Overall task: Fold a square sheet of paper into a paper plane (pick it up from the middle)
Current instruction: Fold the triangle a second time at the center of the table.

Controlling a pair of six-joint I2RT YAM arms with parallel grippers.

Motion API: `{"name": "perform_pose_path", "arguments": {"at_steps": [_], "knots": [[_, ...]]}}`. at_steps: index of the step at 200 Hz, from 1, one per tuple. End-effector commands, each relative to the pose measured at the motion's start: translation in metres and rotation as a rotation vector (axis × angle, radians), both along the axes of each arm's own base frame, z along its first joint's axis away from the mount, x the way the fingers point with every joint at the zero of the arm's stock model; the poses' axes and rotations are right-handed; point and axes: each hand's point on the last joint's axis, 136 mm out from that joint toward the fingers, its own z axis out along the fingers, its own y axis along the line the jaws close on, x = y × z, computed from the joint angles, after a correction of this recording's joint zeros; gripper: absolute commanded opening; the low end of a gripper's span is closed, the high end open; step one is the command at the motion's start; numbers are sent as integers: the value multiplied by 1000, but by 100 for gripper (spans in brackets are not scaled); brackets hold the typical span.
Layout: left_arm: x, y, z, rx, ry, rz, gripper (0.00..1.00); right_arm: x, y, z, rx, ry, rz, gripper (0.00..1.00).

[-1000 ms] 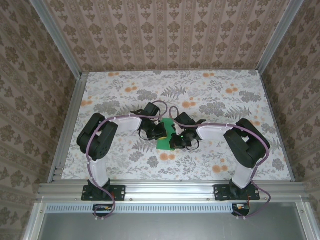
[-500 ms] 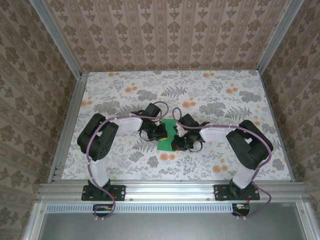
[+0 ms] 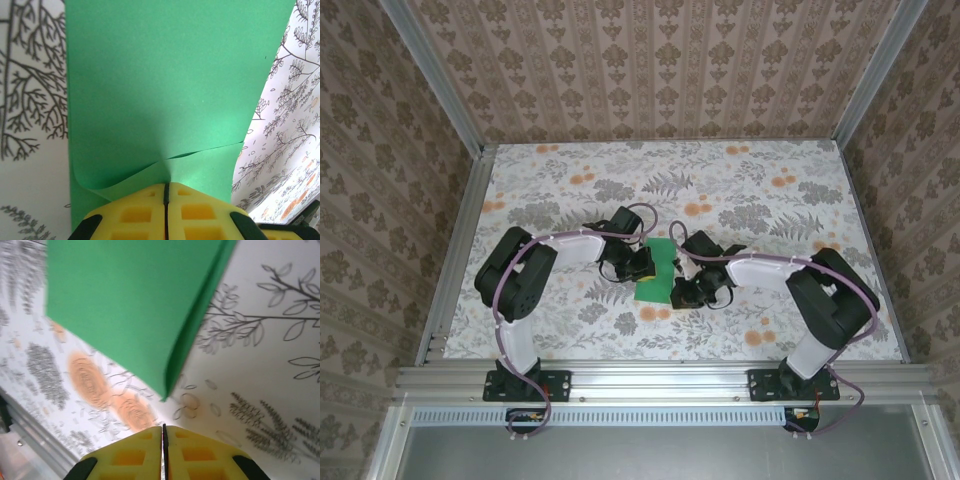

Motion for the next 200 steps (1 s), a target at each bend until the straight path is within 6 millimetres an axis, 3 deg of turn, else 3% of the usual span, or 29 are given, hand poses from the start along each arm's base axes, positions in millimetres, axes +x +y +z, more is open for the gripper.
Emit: {"name": "perform_pose_path", "arguments": {"at_steps": [1,20,68,119,165,200], "knots": [[-20,29,-42,169,98,24,8,12,10,30,65,-73,5,13],[-20,28,-42,167,98,23,8,23,19,32,84,-85,-4,13],[-20,26,-40,157,94,17,8,39,27,8,49,-54,-13,13],[-16,19,-31,113,65,1,9,32,9,-20,-65,-7,-22,12],[-1,-4,9,-31,-42,-30,16,18,-7,-38,-132,37,-35,12],[-12,-20,29,-109,-60,-65,18,21,-4,-39,-123,45,-53,11]]}}
